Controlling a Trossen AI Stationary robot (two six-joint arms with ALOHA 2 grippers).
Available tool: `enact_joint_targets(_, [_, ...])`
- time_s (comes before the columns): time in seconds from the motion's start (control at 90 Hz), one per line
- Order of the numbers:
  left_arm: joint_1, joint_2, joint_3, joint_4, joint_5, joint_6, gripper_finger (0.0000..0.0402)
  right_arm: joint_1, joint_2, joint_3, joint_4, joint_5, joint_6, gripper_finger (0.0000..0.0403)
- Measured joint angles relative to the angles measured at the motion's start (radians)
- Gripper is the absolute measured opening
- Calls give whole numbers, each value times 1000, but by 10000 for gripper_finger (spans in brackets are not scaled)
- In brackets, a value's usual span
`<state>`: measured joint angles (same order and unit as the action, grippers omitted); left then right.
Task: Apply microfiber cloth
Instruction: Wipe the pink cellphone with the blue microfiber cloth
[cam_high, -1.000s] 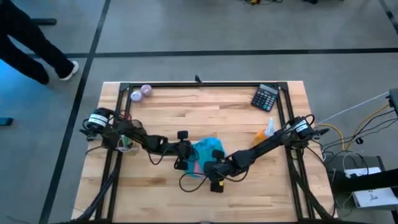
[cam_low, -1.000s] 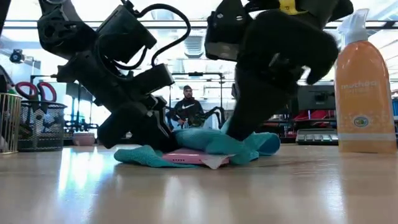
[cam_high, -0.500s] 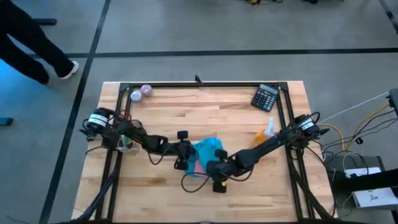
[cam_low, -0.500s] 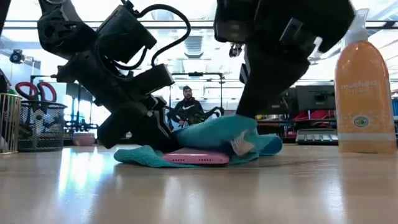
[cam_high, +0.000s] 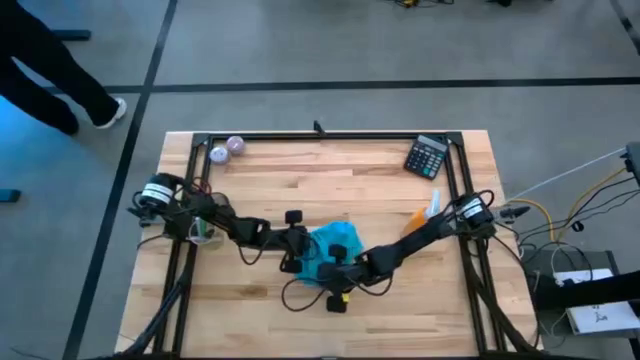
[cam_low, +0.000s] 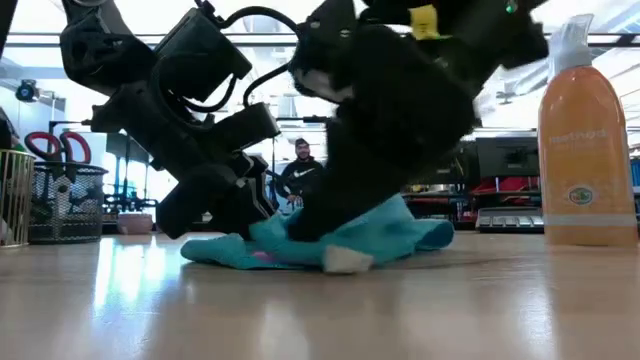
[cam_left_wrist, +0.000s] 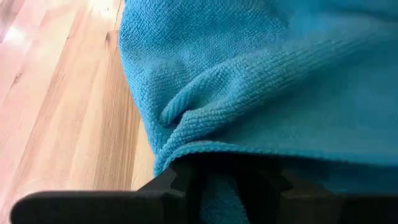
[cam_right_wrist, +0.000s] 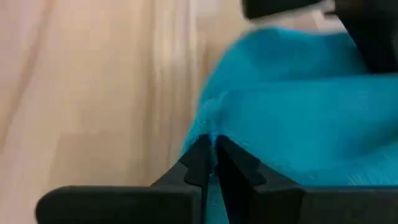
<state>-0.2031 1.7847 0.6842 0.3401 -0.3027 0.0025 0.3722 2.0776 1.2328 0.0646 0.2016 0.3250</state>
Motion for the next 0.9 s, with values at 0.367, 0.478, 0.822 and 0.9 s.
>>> enact_joint_targets(0.367, [-15,0,0,-4,2,-11,75,-49,29,2,59,157,-65,4])
enact_joint_targets(0.478, [-31,-1,0,-9,1,-15,75,-51,10,-8,-26,251,-54,2])
enact_joint_targets(0.822, [-79,-1,-5,-7,-9,-47,74,-88,-31,-123,-82,500,31,0])
enact_joint_targets(0.9, [-79,-1,-7,7,-4,-46,75,-94,-46,-157,-64,511,55,0])
